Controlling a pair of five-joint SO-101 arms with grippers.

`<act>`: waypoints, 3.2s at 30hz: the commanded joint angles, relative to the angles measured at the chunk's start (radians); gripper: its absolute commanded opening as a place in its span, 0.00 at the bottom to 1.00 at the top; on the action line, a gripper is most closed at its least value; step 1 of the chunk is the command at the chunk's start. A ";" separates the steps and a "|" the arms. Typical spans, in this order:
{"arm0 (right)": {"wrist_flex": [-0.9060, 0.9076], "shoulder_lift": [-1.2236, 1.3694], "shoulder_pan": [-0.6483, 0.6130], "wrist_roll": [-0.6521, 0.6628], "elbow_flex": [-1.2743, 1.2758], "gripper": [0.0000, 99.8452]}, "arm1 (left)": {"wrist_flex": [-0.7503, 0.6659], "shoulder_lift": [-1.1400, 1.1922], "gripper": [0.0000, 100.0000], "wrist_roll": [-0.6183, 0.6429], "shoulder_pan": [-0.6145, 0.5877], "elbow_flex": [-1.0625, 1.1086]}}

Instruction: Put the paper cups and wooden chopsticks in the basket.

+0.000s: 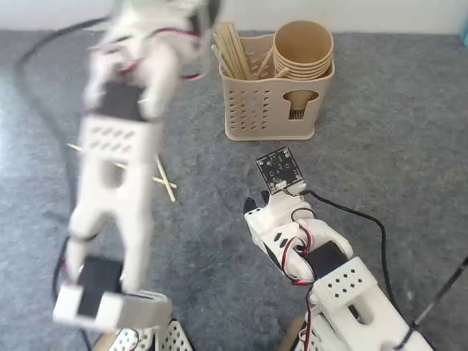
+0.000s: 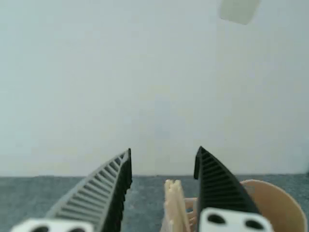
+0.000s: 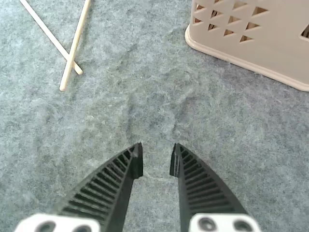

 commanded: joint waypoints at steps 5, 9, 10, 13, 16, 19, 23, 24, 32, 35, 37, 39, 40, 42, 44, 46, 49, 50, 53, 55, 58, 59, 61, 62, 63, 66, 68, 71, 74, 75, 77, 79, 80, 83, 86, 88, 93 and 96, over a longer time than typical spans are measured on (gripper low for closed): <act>-0.022 -0.022 0.013 0.017 -0.012 0.12 | 0.407 -0.233 0.20 0.078 -0.224 0.010; -0.022 -0.022 0.013 0.017 -0.012 0.12 | 0.470 -0.235 0.20 0.195 -0.371 0.151; -0.022 -0.022 0.013 0.017 -0.011 0.12 | 0.457 -0.235 0.20 0.224 -0.410 0.205; -0.022 -0.022 0.013 0.015 -0.011 0.12 | 0.397 -0.235 0.20 0.287 -0.494 0.371; -0.022 -0.022 0.013 0.015 -0.011 0.12 | 0.308 -0.235 0.20 0.331 -0.534 0.545; -0.022 -0.022 0.013 0.015 -0.011 0.12 | 0.198 -0.235 0.20 0.358 -0.535 0.710; 0.004 -0.021 0.005 0.018 -0.015 0.11 | 0.044 -0.235 0.20 0.388 -0.539 0.898; 0.035 -0.021 -0.016 0.018 -0.034 0.11 | 0.008 -0.235 0.20 0.394 -0.542 0.943; 0.196 0.148 -0.186 -0.046 -0.241 0.11 | -0.201 -0.235 0.20 0.393 -0.606 1.133; 0.180 0.291 -0.183 -0.055 -0.308 0.12 | -0.279 -0.206 0.20 0.393 -0.606 1.150; 0.148 0.381 -0.182 -0.055 -0.334 0.12 | -0.333 -0.147 0.20 0.396 -0.606 1.133; 0.108 0.453 -0.182 -0.055 -0.342 0.12 | -0.350 -0.051 0.20 0.414 -0.615 1.078; 0.088 0.486 -0.182 -0.055 -0.345 0.12 | -0.336 0.005 0.20 0.423 -0.620 1.036; 0.054 0.532 -0.173 -0.055 -0.347 0.12 | -0.285 0.120 0.20 0.437 -0.626 0.928; 0.031 0.553 -0.163 -0.055 -0.347 0.12 | -0.232 0.235 0.20 0.453 -0.635 0.812; 0.027 0.559 -0.156 -0.052 -0.347 0.12 | -0.193 0.341 0.20 0.474 -0.634 0.697; 0.035 0.558 -0.156 -0.051 -0.345 0.12 | -0.143 0.471 0.20 0.494 -0.632 0.538; 0.035 0.558 -0.156 -0.051 -0.345 0.12 | -0.123 0.509 0.20 0.503 -0.632 0.489; 0.036 0.558 -0.156 -0.049 -0.344 0.12 | -0.048 0.614 0.20 0.509 -0.626 0.358; 0.036 0.558 -0.156 -0.049 -0.342 0.12 | 0.000 0.664 0.20 0.509 -0.621 0.282; 0.038 0.558 -0.156 -0.049 -0.341 0.12 | 0.054 0.721 0.19 0.511 -0.612 0.197; 0.038 0.558 -0.156 -0.049 -0.341 0.12 | 0.077 0.733 0.19 0.511 -0.608 0.177; 0.038 0.558 -0.156 -0.048 -0.341 0.12 | 0.112 0.750 0.14 0.511 -0.606 0.151; 0.038 0.558 -0.154 -0.048 -0.341 0.12 | 0.121 0.755 0.10 0.511 -0.606 0.145; 0.038 0.558 -0.154 -0.048 -0.339 0.12 | 0.126 0.758 0.05 0.509 -0.606 0.143; 0.038 0.558 -0.154 -0.049 -0.339 0.12 | 0.135 0.758 0.01 0.508 -0.603 0.147; 0.038 0.558 -0.151 -0.051 -0.339 0.12 | 0.147 0.758 0.01 0.508 -0.603 0.145; 0.038 0.558 -0.128 -0.054 -0.339 0.12 | 0.172 0.756 0.01 0.506 -0.594 0.147; 0.038 0.558 -0.111 -0.055 -0.345 0.12 | 0.221 0.738 0.01 0.506 -0.591 0.131; 0.033 0.558 -0.114 -0.055 -0.345 0.12 | 0.236 0.717 0.01 0.506 -0.594 0.130; 0.038 0.558 -0.134 -0.055 -0.362 0.12 | 0.265 0.654 0.01 0.503 -0.598 0.130; 0.070 0.558 -0.159 -0.055 -0.393 0.12 | 0.296 0.571 0.01 0.502 -0.615 0.130; 0.093 0.562 -0.165 -0.055 -0.417 0.12 | 0.302 0.526 0.01 0.496 -0.620 0.134; 0.171 0.588 -0.162 -0.075 -0.522 0.11 | 0.302 0.370 0.01 0.427 -0.643 0.165; 0.255 0.650 -0.165 -0.084 -0.654 0.11 | 0.281 0.193 0.01 0.384 -0.674 0.225; 0.283 0.707 -0.177 -0.098 -0.732 0.11 | 0.252 0.068 0.01 0.334 -0.697 0.278; 0.286 0.866 -0.188 -0.140 -0.876 0.11 | 0.146 -0.247 0.01 0.213 -0.764 0.450; 0.285 0.969 -0.188 -0.140 -0.971 0.12 | 0.077 -0.411 0.01 0.138 -0.806 0.553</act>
